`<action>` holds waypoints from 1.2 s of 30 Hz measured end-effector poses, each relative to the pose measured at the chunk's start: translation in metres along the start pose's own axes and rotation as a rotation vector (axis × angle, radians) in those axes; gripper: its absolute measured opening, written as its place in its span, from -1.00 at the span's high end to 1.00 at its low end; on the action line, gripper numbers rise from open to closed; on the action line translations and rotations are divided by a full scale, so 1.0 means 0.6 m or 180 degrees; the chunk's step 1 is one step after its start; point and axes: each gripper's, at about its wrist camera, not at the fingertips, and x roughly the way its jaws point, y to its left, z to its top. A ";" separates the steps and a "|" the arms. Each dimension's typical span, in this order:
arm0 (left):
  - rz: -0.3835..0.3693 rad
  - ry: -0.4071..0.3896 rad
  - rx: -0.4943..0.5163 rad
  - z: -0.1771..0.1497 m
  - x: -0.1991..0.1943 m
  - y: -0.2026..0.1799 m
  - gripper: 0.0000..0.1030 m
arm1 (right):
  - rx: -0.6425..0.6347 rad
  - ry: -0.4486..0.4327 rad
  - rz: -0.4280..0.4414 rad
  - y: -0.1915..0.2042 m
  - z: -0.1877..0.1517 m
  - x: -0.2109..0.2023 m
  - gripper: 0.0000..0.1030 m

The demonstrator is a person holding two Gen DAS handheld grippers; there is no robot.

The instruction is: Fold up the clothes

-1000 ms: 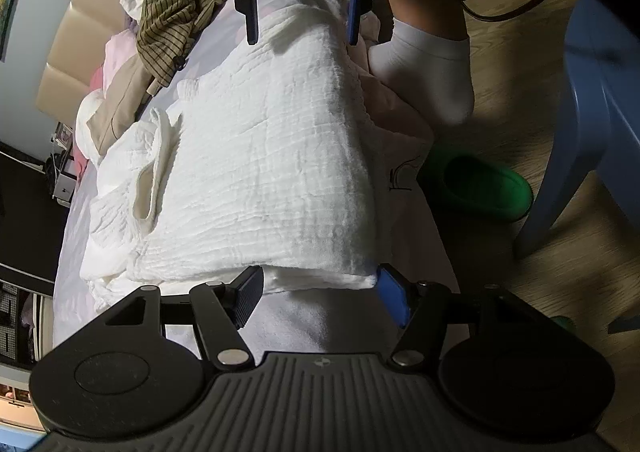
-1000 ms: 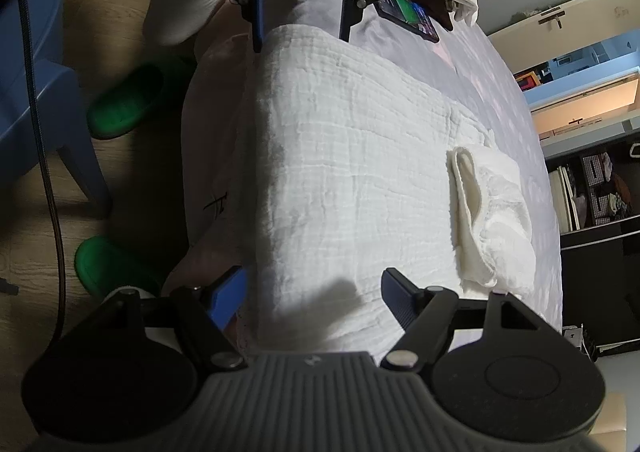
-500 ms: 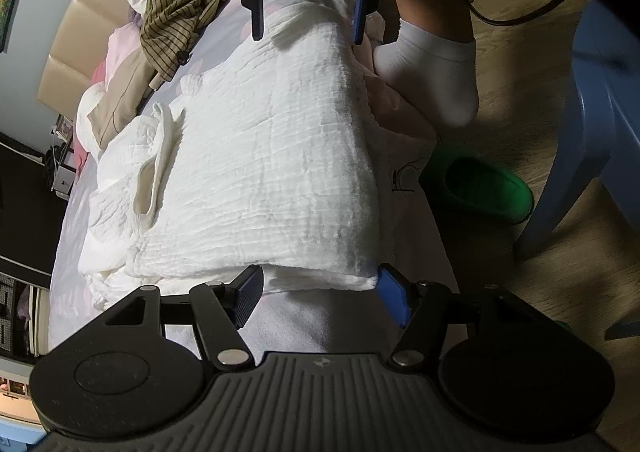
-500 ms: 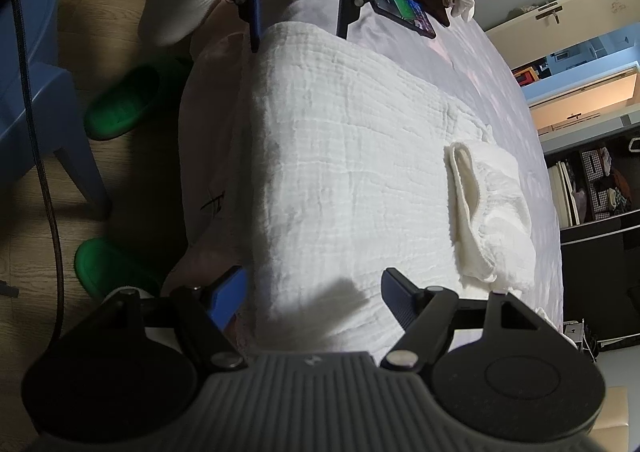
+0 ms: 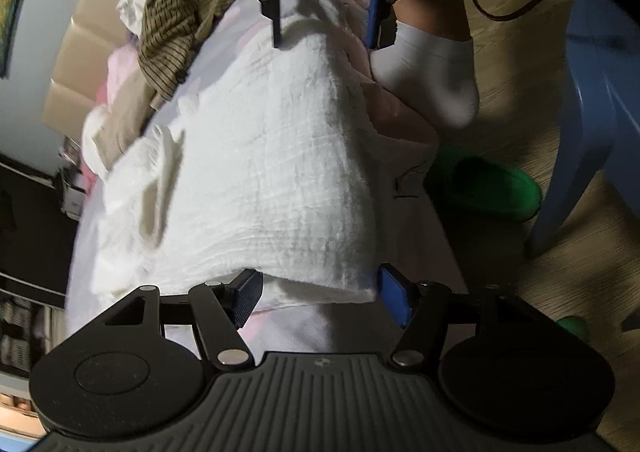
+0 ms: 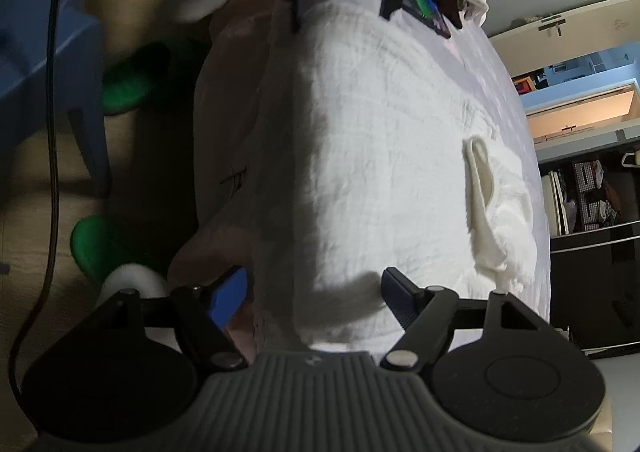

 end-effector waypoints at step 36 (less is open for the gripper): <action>0.0669 -0.0051 0.1359 -0.009 0.067 -0.103 -0.28 | -0.0389 0.0190 -0.0316 0.034 0.000 0.057 -0.58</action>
